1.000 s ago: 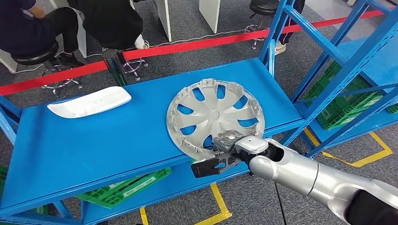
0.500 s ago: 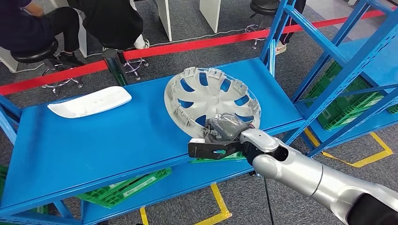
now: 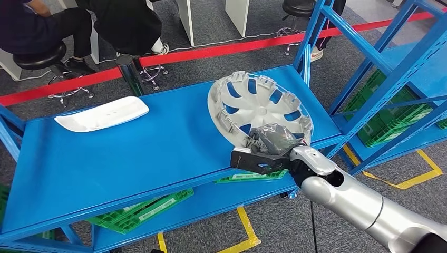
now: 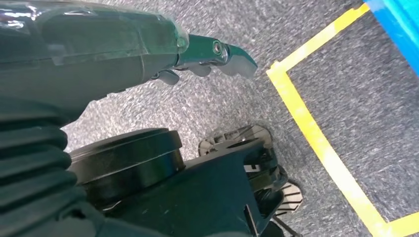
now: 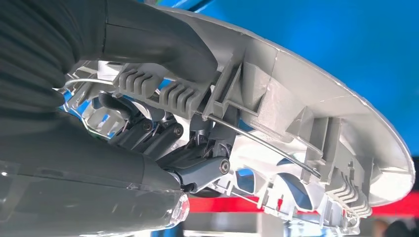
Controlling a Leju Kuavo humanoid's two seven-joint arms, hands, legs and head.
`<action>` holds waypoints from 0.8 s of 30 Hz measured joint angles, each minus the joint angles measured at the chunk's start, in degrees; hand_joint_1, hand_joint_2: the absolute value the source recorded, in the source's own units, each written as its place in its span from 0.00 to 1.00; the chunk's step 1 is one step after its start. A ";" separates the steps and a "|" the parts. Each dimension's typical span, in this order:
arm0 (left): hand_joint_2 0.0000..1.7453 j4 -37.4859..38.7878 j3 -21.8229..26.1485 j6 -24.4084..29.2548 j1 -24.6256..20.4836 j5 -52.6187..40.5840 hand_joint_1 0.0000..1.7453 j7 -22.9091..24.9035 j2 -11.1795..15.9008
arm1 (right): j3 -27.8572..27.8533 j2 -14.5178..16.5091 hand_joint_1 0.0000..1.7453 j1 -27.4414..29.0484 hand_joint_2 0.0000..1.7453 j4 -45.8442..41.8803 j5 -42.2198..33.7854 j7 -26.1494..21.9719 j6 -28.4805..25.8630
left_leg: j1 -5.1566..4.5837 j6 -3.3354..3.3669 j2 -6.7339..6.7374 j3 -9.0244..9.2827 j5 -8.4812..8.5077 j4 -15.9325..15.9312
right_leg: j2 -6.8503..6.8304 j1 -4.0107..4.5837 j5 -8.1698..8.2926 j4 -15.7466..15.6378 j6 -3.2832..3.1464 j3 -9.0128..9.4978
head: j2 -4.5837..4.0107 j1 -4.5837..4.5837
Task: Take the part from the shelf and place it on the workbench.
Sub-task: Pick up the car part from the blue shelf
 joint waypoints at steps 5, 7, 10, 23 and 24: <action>1.00 0.01 0.00 -0.25 0.05 0.55 0.00 1.15 0.02 | -6.04 -1.52 1.00 4.68 1.00 -1.05 -1.03 -2.10 -11.26 | -0.01 0.00 -0.09 -0.03 0.00 0.00 | -0.02 -0.01 0.00 0.00 0.00 0.01 | 0.00 0.04; 1.00 0.01 0.00 -0.25 0.07 0.58 0.00 1.19 0.02 | -9.54 -1.80 1.00 7.24 1.00 -2.09 -2.33 -4.79 -16.76 | -0.01 0.00 -0.11 -0.04 0.00 0.01 | -0.03 0.00 0.00 -0.01 0.00 0.01 | 0.00 0.06; 1.00 0.01 0.00 -0.25 0.10 0.57 0.00 1.19 0.02 | -15.58 -1.72 1.00 11.74 1.00 -4.76 -6.07 -9.83 -23.85 | -0.01 0.00 -0.17 -0.08 0.00 0.01 | -0.13 0.00 -0.03 -0.01 0.03 0.00 | 0.00 0.07; 1.00 0.00 0.00 -0.31 0.14 0.45 0.00 1.17 0.04 | -31.47 1.29 1.00 21.81 1.00 -19.96 -25.18 -25.51 -29.88 | 0.01 0.00 0.34 0.00 -0.01 -0.02 | 0.03 0.00 -0.05 0.01 0.03 -0.01 | 0.00 0.05; 1.00 0.00 -0.01 -0.37 0.13 0.45 0.00 1.17 0.04 | -31.65 1.52 1.00 21.88 1.00 -20.97 -25.91 -25.75 -29.09 | 0.01 0.00 0.40 0.01 -0.01 -0.02 | 0.06 0.00 -0.05 0.02 0.03 -0.01 | 0.00 0.05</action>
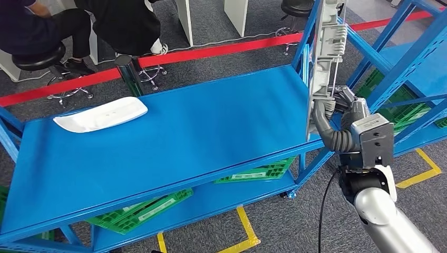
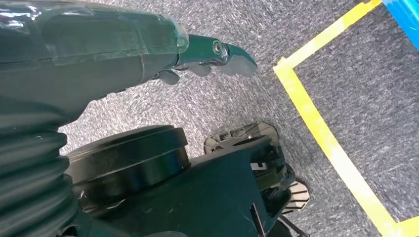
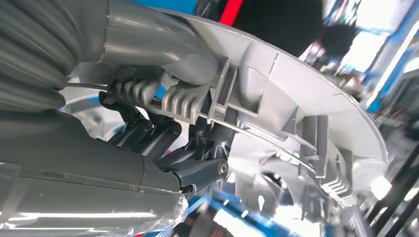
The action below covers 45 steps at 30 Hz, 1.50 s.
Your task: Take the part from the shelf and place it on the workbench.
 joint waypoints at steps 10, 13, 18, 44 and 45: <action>1.00 0.00 -0.01 -0.14 -0.02 0.00 0.00 0.02 0.00 | -0.03 1.49 1.00 0.23 1.00 -4.90 -1.93 -0.43 2.20 | 0.00 0.00 0.07 0.01 0.00 0.00 | 0.08 0.00 0.00 0.01 0.00 0.00 | 0.00 -0.01; 1.00 0.00 0.01 -0.18 -0.02 0.00 0.00 0.01 0.00 | 0.19 1.81 1.00 0.14 1.00 -5.79 -4.89 -1.67 4.69 | 0.00 0.00 0.12 0.00 0.00 0.00 | 0.09 0.00 0.00 0.01 0.00 -0.01 | 0.00 0.01; 1.00 0.00 0.01 -0.25 -0.03 0.09 0.00 0.00 0.00 | 1.49 2.60 1.00 -0.83 1.00 -8.36 -12.60 -3.99 10.93 | 0.00 0.02 0.37 0.00 -0.04 -0.01 | 0.19 0.00 0.00 0.01 0.00 -0.03 | 0.00 0.02; 1.00 0.00 0.01 -0.12 -0.06 1.26 0.00 -0.25 -0.02 | 10.51 6.65 1.00 -2.63 1.00 -17.51 -14.81 -7.69 16.13 | 0.05 0.03 0.15 0.02 -0.05 -0.01 | 0.21 0.03 -0.01 -0.01 -0.02 -0.03 | 0.00 -0.01; 1.00 0.00 0.01 -0.10 -0.06 1.35 0.00 -0.33 -0.02 | 10.85 6.83 1.00 -2.31 1.00 -18.12 -13.85 -7.82 15.95 | 0.05 0.03 0.10 0.02 -0.05 -0.01 | 0.20 0.03 -0.02 -0.01 -0.03 -0.03 | 0.00 -0.01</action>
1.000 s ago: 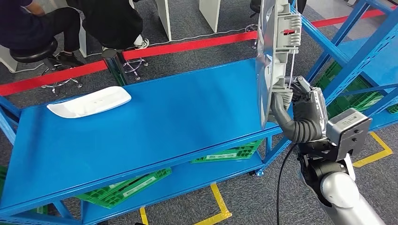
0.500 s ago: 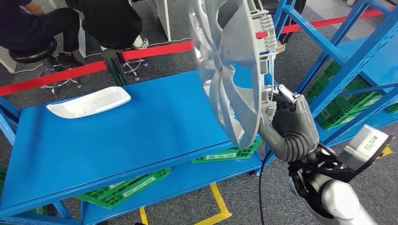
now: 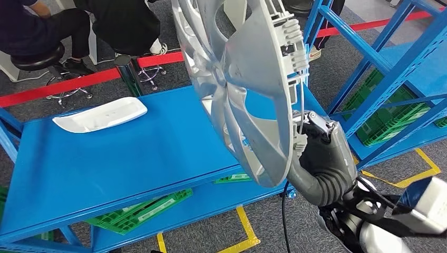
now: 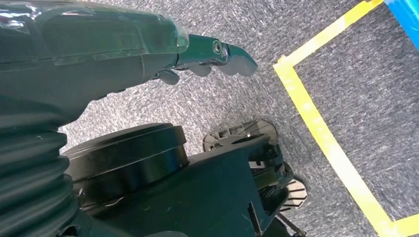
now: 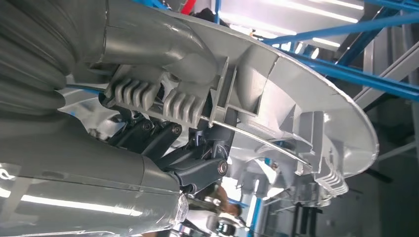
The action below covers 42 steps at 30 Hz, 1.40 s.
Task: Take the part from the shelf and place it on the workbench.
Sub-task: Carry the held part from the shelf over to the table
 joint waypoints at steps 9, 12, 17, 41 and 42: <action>1.00 0.07 0.01 0.34 0.08 0.83 0.00 0.26 0.83 | 1.51 1.75 1.00 11.12 1.00 -2.74 4.86 -7.87 -4.34 | -0.31 0.37 -0.35 -0.16 -0.06 0.23 | -0.21 -0.18 0.31 -0.46 0.45 0.16 | 0.00 -0.12; 1.00 0.14 0.11 1.10 -0.05 2.01 0.00 -1.27 2.28 | 1.83 2.68 1.00 12.27 1.00 -2.59 4.62 -10.40 -3.61 | 0.17 1.06 -0.04 0.26 0.76 -0.63 | -0.03 -0.13 -1.01 0.92 0.82 -0.44 | 0.00 0.02; 1.00 0.34 0.22 1.64 -0.09 3.31 0.00 -1.78 4.32 | 2.45 4.56 1.00 12.32 1.00 -1.23 4.24 -12.90 -4.08 | 0.04 1.37 0.19 0.47 1.06 -0.95 | -0.04 -0.03 -7.22 15.25 0.66 -6.05 | 0.00 0.80; 1.00 0.39 1.17 2.81 -0.19 4.98 0.00 0.25 5.15 | -0.77 6.80 1.00 15.10 1.00 3.92 1.46 -16.85 -6.54 | 0.83 -1.12 -0.39 1.79 -0.32 -0.60 | -0.43 0.30 2.57 0.37 -0.31 -2.25 | 0.00 -1.03; 1.00 0.39 1.19 2.54 -0.23 4.99 0.00 0.29 5.14 | -0.74 6.94 1.00 15.14 1.00 3.99 2.33 -16.55 -6.69 | 0.82 -0.55 -0.35 1.43 0.12 -0.65 | -0.42 0.20 1.73 0.92 -0.03 -2.64 | 0.00 -0.86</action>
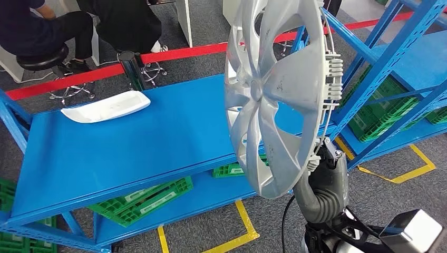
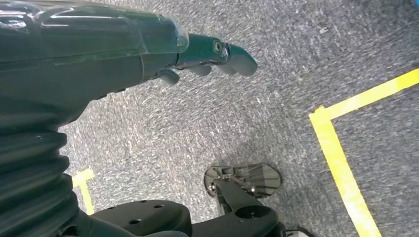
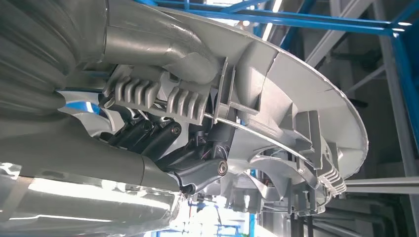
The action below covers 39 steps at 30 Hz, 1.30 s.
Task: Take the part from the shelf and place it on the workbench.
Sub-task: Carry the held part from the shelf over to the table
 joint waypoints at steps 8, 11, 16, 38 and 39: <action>1.00 -0.02 0.03 -0.99 0.01 -0.28 0.00 0.04 -0.70 | 0.40 0.74 1.00 0.09 1.00 0.38 1.71 1.33 -0.97 | -1.41 1.63 0.14 -3.59 3.10 0.01 | 0.12 0.65 -7.28 9.40 -1.12 1.21 | 0.00 1.90; 1.00 -0.05 0.03 -1.05 0.00 -0.34 0.00 0.03 -1.10 | 0.42 0.78 1.00 0.08 1.00 0.41 1.72 1.38 -0.99 | -1.73 1.18 0.25 -4.28 3.99 0.02 | 0.26 1.70 -5.01 -1.36 -3.10 7.72 | 0.00 1.63; 1.00 -0.04 0.03 -1.15 0.07 -0.37 0.00 0.04 -1.38 | 0.41 1.09 1.00 0.03 1.00 0.42 1.73 1.41 -0.99 | -1.28 -0.43 0.39 -5.46 2.66 1.65 | -0.04 1.74 -2.97 -4.21 -3.87 7.88 | 0.00 1.73; 1.00 0.09 0.03 -1.11 -0.15 -2.55 0.00 -1.04 -1.48 | -0.31 1.67 1.00 0.69 1.00 0.49 -0.63 0.44 -0.33 | -0.89 1.31 0.03 -4.33 3.21 0.56 | -0.06 0.62 -8.89 11.89 -0.75 0.71 | 0.00 2.02; 1.00 0.09 0.03 -1.08 -0.15 -2.61 0.00 -1.01 -1.60 | -0.55 1.59 1.00 0.87 1.00 0.41 -0.93 0.25 -0.19 | -1.02 1.28 0.01 -4.72 3.61 0.57 | 0.01 0.84 -7.35 7.88 -1.35 3.43 | 0.00 2.10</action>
